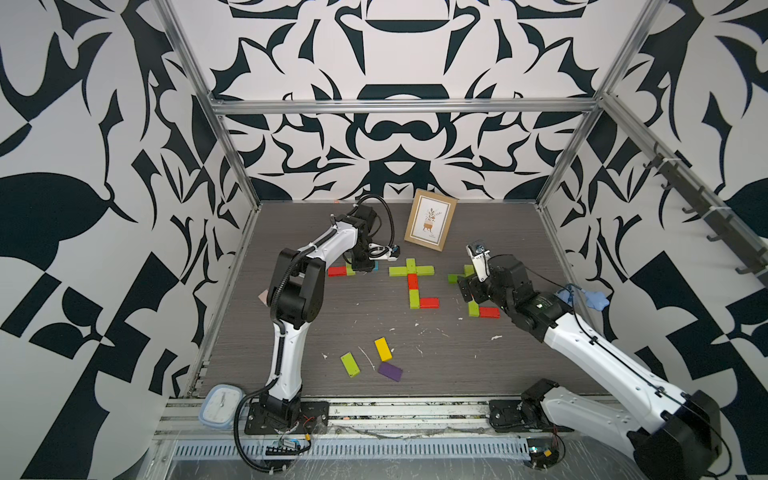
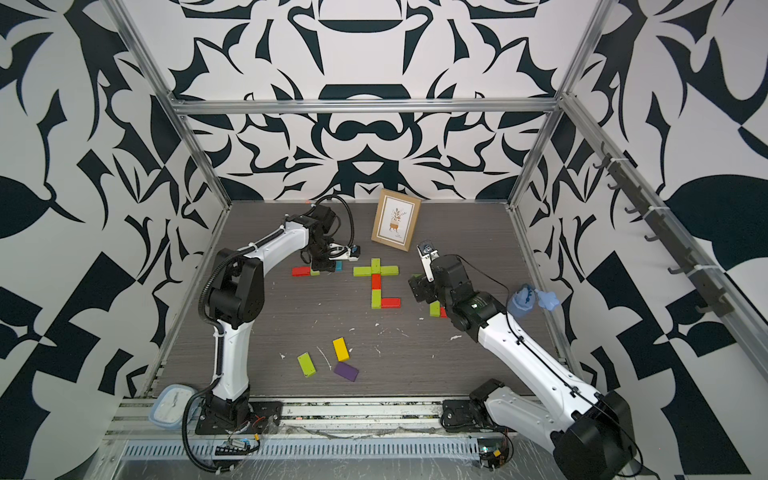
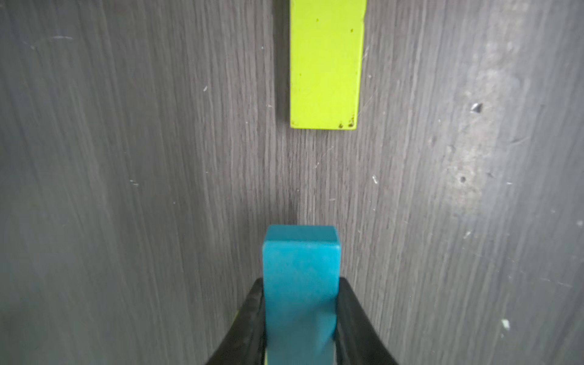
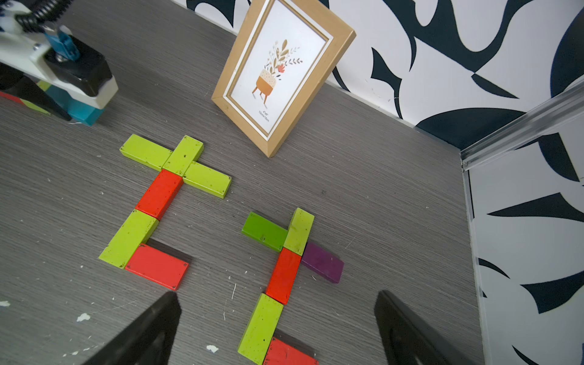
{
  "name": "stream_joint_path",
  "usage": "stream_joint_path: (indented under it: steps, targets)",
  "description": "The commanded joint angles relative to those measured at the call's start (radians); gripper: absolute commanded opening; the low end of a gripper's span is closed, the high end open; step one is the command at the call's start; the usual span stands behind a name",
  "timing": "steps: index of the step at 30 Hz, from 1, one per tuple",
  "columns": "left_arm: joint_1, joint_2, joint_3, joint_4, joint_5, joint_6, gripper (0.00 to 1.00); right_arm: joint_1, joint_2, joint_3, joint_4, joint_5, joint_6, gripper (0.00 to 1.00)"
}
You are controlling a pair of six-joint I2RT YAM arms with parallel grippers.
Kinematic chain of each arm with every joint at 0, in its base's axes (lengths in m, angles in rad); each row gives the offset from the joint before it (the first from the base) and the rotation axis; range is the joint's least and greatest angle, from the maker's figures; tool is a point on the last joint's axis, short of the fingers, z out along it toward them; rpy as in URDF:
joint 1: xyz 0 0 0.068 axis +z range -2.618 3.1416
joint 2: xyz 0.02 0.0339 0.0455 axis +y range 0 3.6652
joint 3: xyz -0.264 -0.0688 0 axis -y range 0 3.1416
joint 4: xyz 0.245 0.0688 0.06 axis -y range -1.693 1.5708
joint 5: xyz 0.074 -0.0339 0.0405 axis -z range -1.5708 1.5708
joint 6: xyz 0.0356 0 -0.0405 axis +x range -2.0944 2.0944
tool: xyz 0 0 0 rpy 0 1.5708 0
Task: Assemble the letter t with building blocks
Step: Assemble the building block at the center of the board.
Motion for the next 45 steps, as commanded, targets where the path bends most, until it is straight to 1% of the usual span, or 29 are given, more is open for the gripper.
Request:
stream_joint_path:
  steps: [1, 7, 8, 17, 45]
  targets:
    - [0.016, 0.022, 0.019, -0.023, 0.036, 0.012, 0.0, -0.002, -0.019, -0.006, 0.014, 0.008, 0.007, 0.99]
    - [0.034, 0.022, 0.003, -0.003, 0.034, -0.003, 0.0, -0.001, -0.019, -0.005, 0.014, 0.005, 0.006, 0.99]
    - [0.036, 0.022, -0.002, 0.026, 0.031, -0.006, 0.01, -0.001, -0.019, -0.006, 0.014, 0.005, 0.007, 0.99]
    - [0.044, 0.037, -0.018, 0.052, 0.037, -0.018, 0.03, -0.002, -0.02, -0.005, 0.014, 0.005, 0.007, 0.99]
    - [0.065, 0.048, -0.073, 0.072, 0.046, -0.02, 0.08, -0.002, -0.02, -0.007, 0.017, 0.003, 0.007, 0.99]
